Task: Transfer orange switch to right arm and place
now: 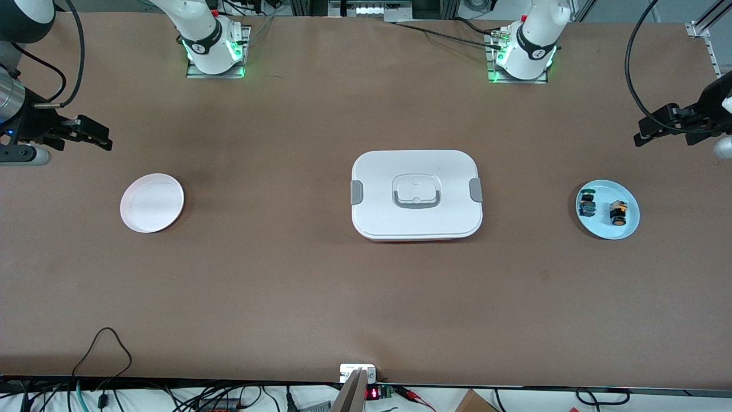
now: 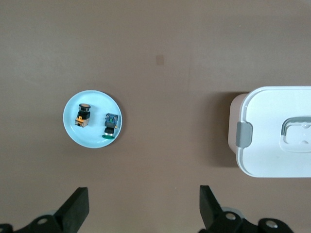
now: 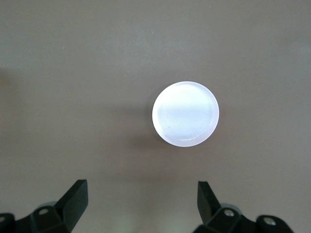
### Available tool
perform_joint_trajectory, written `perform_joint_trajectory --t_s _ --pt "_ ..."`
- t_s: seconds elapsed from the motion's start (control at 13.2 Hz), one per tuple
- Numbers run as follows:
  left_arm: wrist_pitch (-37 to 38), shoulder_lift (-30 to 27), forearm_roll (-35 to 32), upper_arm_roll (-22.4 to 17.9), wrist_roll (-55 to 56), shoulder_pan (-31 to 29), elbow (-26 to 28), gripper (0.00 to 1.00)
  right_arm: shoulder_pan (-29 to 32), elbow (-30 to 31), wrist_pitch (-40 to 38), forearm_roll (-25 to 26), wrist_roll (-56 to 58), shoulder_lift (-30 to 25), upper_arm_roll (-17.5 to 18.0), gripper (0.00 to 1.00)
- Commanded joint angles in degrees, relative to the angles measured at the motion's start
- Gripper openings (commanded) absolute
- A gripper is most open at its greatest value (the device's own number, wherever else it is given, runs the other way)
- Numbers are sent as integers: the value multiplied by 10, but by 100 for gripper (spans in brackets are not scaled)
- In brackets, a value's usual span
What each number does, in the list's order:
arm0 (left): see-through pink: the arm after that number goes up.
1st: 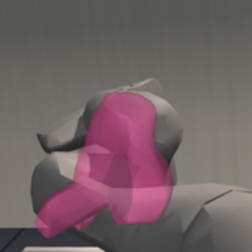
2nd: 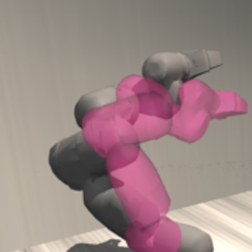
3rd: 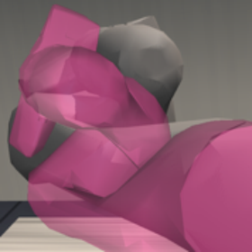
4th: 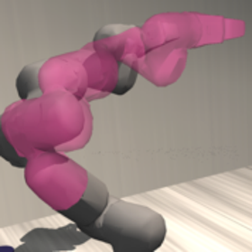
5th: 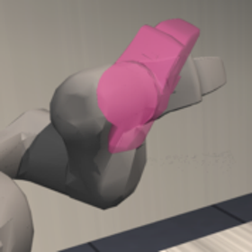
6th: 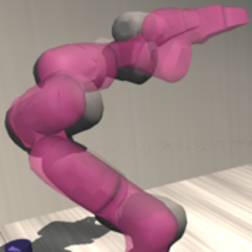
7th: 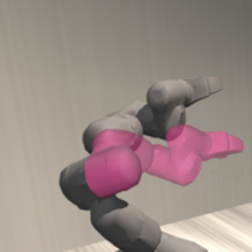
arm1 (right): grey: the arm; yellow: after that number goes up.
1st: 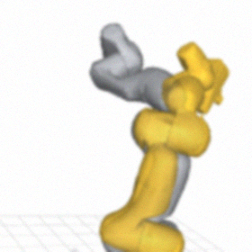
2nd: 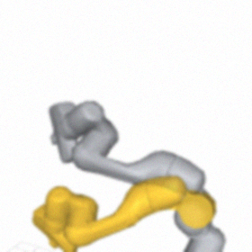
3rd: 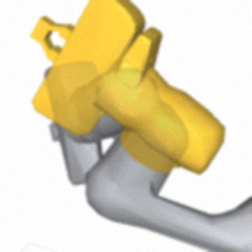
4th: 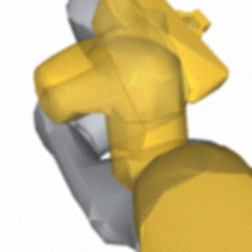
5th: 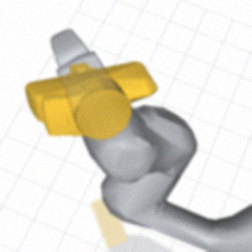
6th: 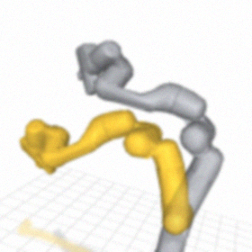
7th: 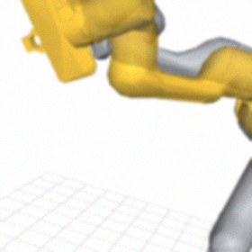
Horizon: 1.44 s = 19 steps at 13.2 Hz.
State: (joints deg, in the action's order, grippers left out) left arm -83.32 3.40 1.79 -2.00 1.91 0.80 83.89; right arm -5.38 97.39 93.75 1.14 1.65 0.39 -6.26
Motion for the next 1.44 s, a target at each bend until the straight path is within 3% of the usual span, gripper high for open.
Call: perform_joint_trajectory --t_s 0.0,0.3,0.61,1.13,1.36 --pt "24 5 -15 2 0 -1 5 100 -1 -5 -6 8 -3 -2 2 100" --pt "10 0 -15 2 -17 -16 80 100 -1 -5 -6 8 -4 -1 3 100" --pt "-110 -3 -14 3 -184 -68 189 100 -1 -4 -6 8 -4 -1 3 100" --pt "-177 71 -60 3 -580 -119 219 100 -1 -6 -6 8 -3 0 3 100" --pt "-242 114 -55 4 -779 -154 219 100 -1 -7 -6 8 -4 -4 3 100"
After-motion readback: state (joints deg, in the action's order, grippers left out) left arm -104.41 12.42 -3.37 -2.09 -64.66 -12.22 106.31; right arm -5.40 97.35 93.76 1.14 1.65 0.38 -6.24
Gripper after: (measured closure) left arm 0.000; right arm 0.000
